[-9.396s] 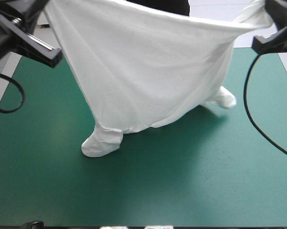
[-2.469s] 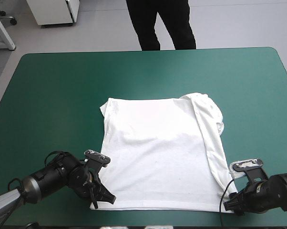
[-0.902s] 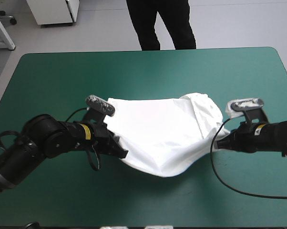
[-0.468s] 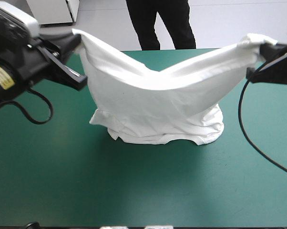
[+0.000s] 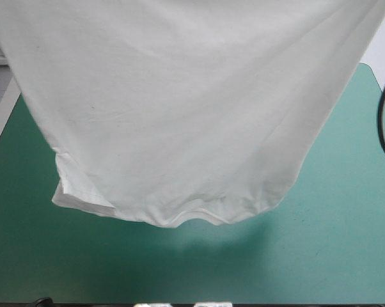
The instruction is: Fold the cloth
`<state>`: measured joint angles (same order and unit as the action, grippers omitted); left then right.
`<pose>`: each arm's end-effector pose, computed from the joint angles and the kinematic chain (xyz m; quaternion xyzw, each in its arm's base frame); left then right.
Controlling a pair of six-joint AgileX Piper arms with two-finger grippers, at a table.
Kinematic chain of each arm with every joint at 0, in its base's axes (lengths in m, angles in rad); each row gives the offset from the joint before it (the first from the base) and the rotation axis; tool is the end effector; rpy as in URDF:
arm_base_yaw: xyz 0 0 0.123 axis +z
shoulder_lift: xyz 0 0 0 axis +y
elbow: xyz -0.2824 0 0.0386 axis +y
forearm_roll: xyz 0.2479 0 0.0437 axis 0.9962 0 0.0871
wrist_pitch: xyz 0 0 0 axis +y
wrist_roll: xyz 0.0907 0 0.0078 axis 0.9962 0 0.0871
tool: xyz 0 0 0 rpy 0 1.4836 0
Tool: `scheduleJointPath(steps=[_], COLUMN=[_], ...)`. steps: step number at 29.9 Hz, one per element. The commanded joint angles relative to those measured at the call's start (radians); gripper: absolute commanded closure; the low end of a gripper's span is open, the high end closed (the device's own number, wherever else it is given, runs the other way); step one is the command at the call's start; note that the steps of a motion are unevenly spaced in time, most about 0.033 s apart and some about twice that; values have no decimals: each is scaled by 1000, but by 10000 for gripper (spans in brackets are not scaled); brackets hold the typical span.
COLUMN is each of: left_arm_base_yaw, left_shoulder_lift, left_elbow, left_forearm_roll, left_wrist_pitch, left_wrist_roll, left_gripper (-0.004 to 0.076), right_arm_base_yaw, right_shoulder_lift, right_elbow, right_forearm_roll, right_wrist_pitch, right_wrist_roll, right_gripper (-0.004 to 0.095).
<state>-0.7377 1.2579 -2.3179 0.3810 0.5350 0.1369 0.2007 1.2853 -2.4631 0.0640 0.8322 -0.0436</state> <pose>0.0889 -0.0574 0.6948 0.1822 0.4147 -0.0772 0.8882 0.0919 0.0231 0.6887 -0.0739 0.5335 0.0969 0.8370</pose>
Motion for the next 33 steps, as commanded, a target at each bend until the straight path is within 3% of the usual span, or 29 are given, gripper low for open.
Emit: scheduleJointPath(steps=[1,8,14,16,19,22,25,27,33], left_arm_base_yaw=[-7,-7,-7,0,83,213,312,344,427], left_shoulder_lift=[-17,1,95,149,246,322,406,471,633], left_elbow=[-24,-22,-22,-22,-22,-24,-92,-205,-492], left_forearm_roll=[-14,-11,224,355,518,536,536,536,536], left_wrist_pitch=[-115,-123,-178,-180,-219,-425,-585,-595,-617], left_wrist_roll=[-1,55,-38,-137,-422,-625,-751,-811,-941], left_gripper=[733,733,733,733,733,733,733,733,733], right_arm_base_yaw=[2,2,2,2,2,-2,-12,-48,-196], right_shoulder_lift=[-16,-14,72,116,195,268,328,366,472], right_elbow=[-68,-75,-75,-75,-75,-75,-75,-95,-234], right_forearm_roll=[-4,32,32,30,24,21,17,25,179], right_wrist_pitch=[-127,-142,-207,-230,-258,-303,-457,-517,-500], right_wrist_roll=[-1,-1,9,26,36,44,44,44,44], right_gripper=[925,925,925,925,925,925,925,925,925])
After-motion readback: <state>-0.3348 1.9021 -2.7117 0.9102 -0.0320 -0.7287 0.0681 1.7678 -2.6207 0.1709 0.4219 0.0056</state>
